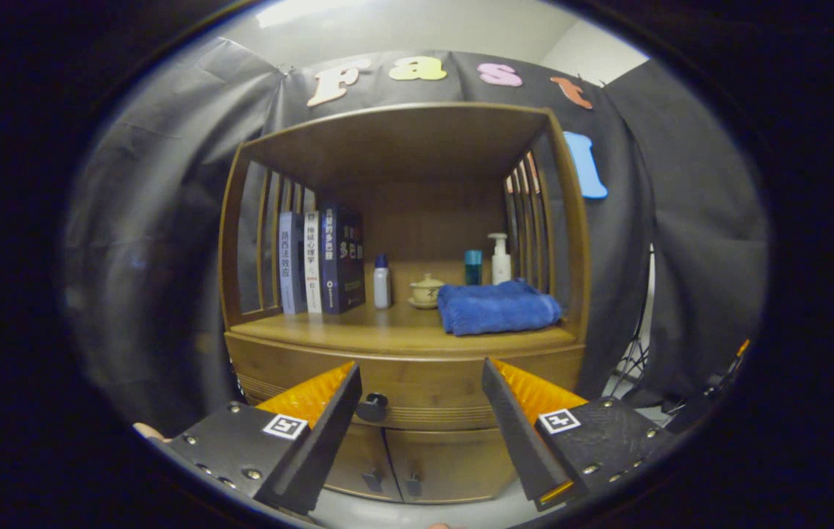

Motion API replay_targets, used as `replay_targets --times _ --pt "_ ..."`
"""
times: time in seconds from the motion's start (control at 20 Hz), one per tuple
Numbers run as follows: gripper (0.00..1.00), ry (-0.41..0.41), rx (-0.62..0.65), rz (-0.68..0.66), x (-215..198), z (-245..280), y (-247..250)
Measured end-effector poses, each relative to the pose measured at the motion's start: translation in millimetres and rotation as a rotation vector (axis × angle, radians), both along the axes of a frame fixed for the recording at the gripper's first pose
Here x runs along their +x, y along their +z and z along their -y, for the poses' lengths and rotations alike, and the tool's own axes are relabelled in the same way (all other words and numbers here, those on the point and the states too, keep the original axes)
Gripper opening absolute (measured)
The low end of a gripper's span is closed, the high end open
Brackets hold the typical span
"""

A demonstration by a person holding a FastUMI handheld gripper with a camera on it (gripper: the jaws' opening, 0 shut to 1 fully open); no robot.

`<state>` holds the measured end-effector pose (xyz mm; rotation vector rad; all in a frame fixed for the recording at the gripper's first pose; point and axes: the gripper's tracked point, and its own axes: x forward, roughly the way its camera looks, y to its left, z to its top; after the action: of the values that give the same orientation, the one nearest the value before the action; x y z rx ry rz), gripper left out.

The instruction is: Pull open the drawer, take out the items inside it, and place them on the countertop above the cabinet.

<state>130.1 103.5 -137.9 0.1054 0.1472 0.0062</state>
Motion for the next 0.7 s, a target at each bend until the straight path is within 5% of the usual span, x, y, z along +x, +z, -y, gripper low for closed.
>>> replay_targets --times 0.4,0.7 --pt "0.96 0.054 -0.022 -0.121 54.6 -53.4 -73.8" --pt "0.57 0.027 -0.017 -0.211 72.3 -66.0 -113.9"
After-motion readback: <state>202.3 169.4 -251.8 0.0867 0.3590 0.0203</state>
